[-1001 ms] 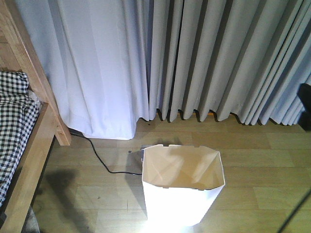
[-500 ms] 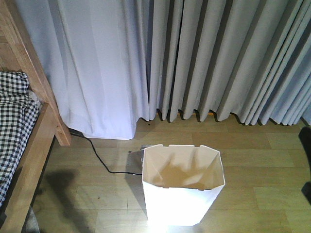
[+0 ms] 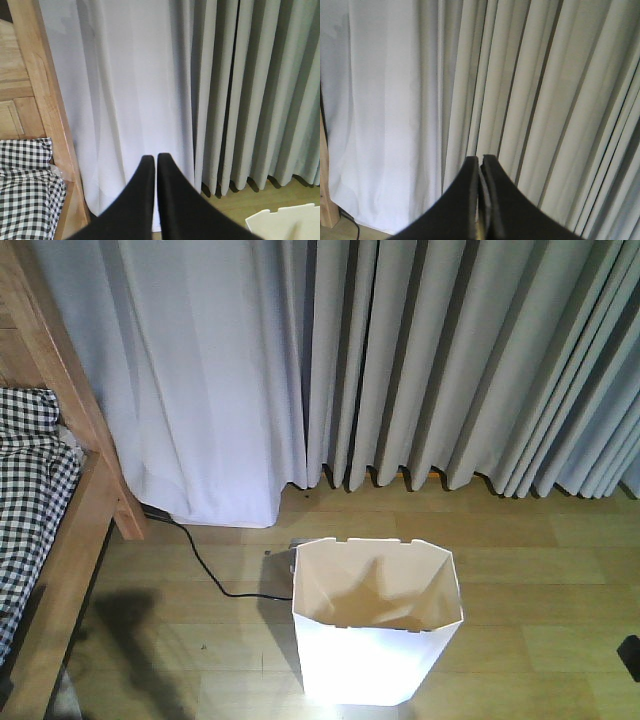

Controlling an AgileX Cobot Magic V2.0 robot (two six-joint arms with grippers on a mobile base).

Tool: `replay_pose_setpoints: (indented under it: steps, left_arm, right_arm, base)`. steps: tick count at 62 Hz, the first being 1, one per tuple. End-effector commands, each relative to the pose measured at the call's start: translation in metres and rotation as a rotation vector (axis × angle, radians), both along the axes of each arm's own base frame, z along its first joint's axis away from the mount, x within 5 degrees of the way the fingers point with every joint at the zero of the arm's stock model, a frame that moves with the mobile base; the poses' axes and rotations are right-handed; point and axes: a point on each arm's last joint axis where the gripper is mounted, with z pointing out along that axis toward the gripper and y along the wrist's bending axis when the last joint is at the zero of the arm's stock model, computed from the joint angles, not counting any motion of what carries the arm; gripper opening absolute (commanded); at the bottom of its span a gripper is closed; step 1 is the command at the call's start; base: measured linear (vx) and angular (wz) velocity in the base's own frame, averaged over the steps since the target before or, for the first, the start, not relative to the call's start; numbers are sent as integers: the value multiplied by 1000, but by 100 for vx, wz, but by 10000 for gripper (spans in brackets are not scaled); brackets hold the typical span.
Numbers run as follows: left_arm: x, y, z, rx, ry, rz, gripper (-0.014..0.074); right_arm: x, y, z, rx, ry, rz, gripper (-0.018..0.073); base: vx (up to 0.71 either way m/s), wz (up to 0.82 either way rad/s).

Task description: Move trash bin to bedside with robot

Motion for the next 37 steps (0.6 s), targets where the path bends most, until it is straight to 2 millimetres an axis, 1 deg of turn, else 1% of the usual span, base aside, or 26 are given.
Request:
replay_pose_setpoints:
  steps: [1, 24, 29, 37]
  left_arm:
    - [0, -1, 1, -12, -63, -7, -6]
    - [0, -1, 1, -12, -63, -7, -6]
    - [0, -1, 1, -12, -63, -7, -6]
    - [0, -1, 1, -12, -63, -7, -6]
  right_arm:
    - [1, -2, 12, 18, -52, -28, -9]
    - [1, -3, 11, 15, -54, -30, -9]
    - [0, -5, 12, -31, -69, -51, -9]
    - [-4, -8, 11, -26, -64, -99, -9]
  base:
    - [0, 0]
    - [0, 0]
    - [0, 0]
    - [0, 0]
